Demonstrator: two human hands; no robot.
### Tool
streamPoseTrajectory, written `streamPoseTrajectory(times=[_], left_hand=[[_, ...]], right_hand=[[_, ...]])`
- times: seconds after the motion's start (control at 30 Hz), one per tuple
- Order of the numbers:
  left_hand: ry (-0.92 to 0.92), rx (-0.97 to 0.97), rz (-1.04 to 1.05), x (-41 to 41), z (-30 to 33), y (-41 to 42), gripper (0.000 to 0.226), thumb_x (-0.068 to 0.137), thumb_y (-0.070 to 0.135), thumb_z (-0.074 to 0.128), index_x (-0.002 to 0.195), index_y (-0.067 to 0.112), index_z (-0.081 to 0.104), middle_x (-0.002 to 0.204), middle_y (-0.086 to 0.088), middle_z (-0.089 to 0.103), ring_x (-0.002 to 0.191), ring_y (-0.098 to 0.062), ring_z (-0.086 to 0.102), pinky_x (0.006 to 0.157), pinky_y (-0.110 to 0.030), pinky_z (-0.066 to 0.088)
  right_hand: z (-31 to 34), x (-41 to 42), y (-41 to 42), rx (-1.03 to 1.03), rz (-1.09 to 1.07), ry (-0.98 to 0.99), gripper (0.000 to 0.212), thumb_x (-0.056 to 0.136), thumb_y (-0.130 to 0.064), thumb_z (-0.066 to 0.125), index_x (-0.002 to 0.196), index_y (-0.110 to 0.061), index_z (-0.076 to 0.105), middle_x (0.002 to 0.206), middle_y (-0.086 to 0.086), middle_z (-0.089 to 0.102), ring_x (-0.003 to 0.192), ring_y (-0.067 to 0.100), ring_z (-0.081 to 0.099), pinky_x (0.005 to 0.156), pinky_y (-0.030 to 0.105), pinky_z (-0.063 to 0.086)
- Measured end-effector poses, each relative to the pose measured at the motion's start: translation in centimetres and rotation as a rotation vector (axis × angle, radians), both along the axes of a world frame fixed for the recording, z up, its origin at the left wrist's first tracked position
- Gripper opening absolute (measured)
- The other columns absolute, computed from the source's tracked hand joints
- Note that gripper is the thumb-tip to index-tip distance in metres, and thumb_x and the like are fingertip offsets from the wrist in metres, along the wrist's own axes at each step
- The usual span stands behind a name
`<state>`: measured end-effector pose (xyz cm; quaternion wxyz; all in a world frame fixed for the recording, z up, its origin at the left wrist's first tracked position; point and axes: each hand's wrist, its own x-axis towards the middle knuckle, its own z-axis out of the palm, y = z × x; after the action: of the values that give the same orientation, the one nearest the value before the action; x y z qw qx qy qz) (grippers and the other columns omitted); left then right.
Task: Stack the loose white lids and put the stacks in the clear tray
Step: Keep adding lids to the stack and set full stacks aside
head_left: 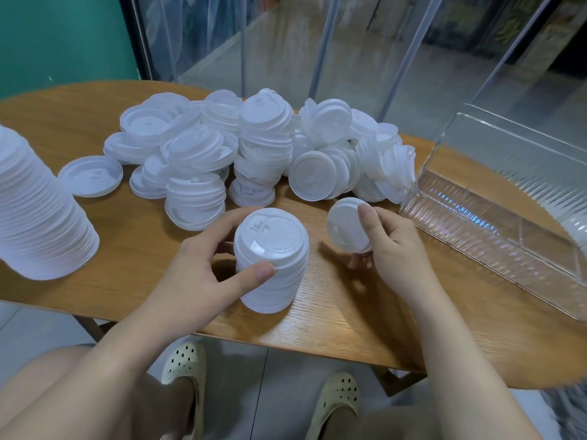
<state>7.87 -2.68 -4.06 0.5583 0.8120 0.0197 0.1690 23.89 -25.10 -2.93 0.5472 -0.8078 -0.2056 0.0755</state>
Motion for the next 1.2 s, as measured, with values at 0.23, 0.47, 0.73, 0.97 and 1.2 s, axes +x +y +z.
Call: streamPoseTrajectory(times=[0.23, 0.47, 0.73, 0.97, 1.2], left_hand=[[0.000, 0.003, 0.003, 0.0, 0.0, 0.0, 0.064, 0.074, 0.060, 0.070, 0.134, 0.050, 0.053, 0.127, 0.028, 0.065, 0.119, 0.001, 0.061, 0.089, -0.007, 0.047], [0.005, 0.001, 0.001, -0.1, 0.0, 0.0, 0.063, 0.074, 0.060, 0.070, 0.134, 0.049, 0.053, 0.126, 0.027, 0.066, 0.118, -0.001, 0.062, 0.089, -0.007, 0.046], [0.006, -0.003, 0.005, 0.0, 0.0, 0.0, 0.062, 0.073, 0.061, 0.070, 0.132, 0.052, 0.053, 0.125, 0.028, 0.065, 0.117, 0.001, 0.062, 0.088, -0.006, 0.046], [0.003, -0.003, 0.007, 0.0, 0.0, 0.0, 0.065, 0.072, 0.060, 0.071, 0.134, 0.049, 0.054, 0.126, 0.027, 0.066, 0.117, 0.000, 0.062, 0.088, -0.007, 0.046], [0.001, -0.016, -0.003, -0.2, -0.2, 0.0, 0.070, 0.072, 0.059, 0.073, 0.137, 0.043, 0.054, 0.128, 0.024, 0.065, 0.120, -0.003, 0.062, 0.092, -0.012, 0.049]], right_hand=[[-0.5, 0.0, -0.3, -0.147, -0.026, -0.099, 0.026, 0.102, -0.026, 0.064, 0.125, -0.033, 0.057, 0.090, 0.002, 0.070, 0.048, 0.021, 0.066, 0.044, 0.037, 0.056], [-1.4, 1.0, -0.6, -0.239, -0.058, -0.154, 0.042, 0.102, -0.026, 0.062, 0.141, -0.040, 0.056, 0.075, -0.010, 0.068, 0.056, 0.009, 0.066, 0.064, 0.015, 0.050], [-2.1, 1.7, -0.8, -0.287, -0.097, -0.138, 0.058, 0.093, -0.038, 0.073, 0.147, -0.041, 0.050, 0.130, 0.002, 0.059, 0.113, 0.018, 0.062, 0.101, 0.028, 0.047], [-2.0, 1.8, -0.7, -0.388, -0.092, -0.165, 0.090, 0.070, -0.040, 0.093, 0.148, -0.033, 0.050, 0.137, -0.003, 0.059, 0.132, 0.021, 0.050, 0.113, 0.042, 0.041], [-0.6, 0.9, -0.2, -0.237, -0.146, -0.215, 0.071, 0.071, -0.051, 0.089, 0.134, -0.032, 0.062, 0.119, -0.011, 0.071, 0.106, 0.006, 0.065, 0.095, 0.028, 0.052]])
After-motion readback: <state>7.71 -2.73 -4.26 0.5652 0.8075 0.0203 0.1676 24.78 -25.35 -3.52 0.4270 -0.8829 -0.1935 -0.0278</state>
